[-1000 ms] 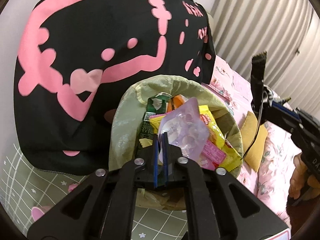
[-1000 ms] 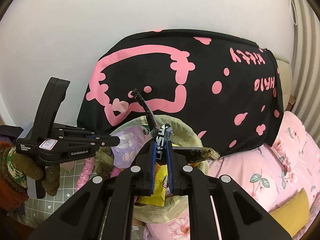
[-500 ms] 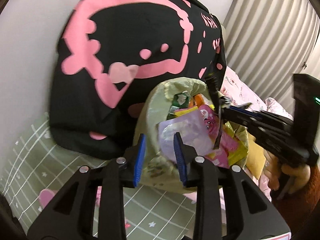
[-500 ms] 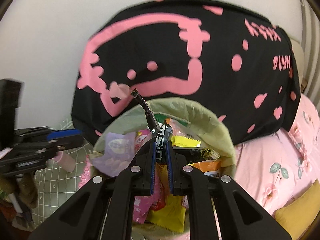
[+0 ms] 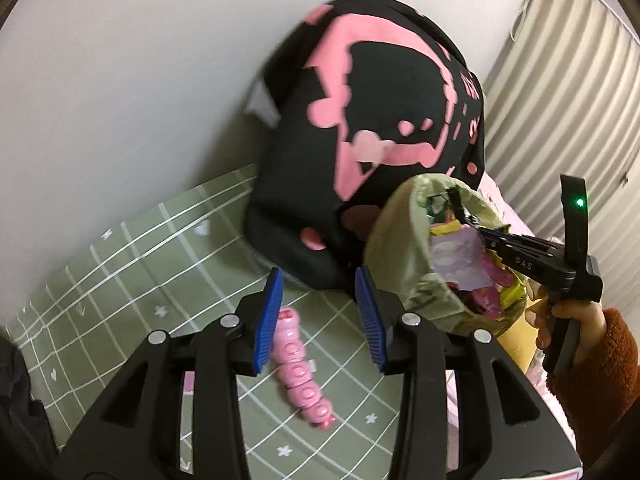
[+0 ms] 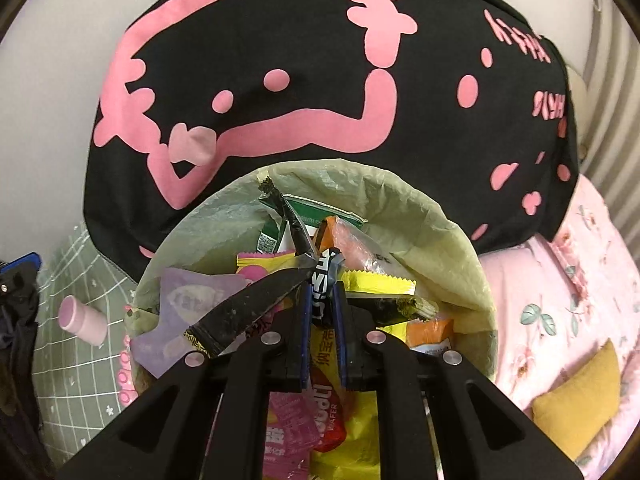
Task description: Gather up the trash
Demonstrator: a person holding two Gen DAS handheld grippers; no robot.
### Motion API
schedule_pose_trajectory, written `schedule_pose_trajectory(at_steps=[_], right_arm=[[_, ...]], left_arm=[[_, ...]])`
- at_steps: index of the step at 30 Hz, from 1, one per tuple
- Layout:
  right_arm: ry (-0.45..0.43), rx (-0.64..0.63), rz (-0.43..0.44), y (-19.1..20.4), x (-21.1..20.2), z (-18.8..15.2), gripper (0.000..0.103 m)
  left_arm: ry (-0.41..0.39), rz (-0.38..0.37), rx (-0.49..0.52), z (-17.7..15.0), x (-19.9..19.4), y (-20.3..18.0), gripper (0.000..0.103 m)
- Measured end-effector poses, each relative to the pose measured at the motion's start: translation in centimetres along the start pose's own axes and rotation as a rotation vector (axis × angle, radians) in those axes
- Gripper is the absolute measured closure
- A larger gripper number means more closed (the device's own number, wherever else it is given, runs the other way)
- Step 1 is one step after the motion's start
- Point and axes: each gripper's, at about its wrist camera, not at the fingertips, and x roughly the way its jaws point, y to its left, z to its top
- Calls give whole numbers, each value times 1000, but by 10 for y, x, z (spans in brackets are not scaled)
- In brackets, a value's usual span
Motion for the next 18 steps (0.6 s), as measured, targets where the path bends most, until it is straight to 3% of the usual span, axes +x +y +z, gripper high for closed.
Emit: schedule_pose_trajectory(at_steps=[2, 4, 6, 12, 18], right_arm=[[5, -11, -42, 6, -5, -1, 86], [-3, -18, -79, 11, -12, -2, 68], [-17, -16, -110, 13, -20, -3, 64], [-116, 15, -178, 15, -52, -4, 64], [-224, 54, -89, 16, -92, -19, 64]], left_arm=[[0, -9, -16, -1, -2, 11, 64], [2, -20, -29, -2, -2, 21, 64], [0, -26, -40, -2, -2, 30, 64], [-37, 3, -74, -7, -6, 43, 61], [-77, 65, -143, -30, -17, 44, 43]])
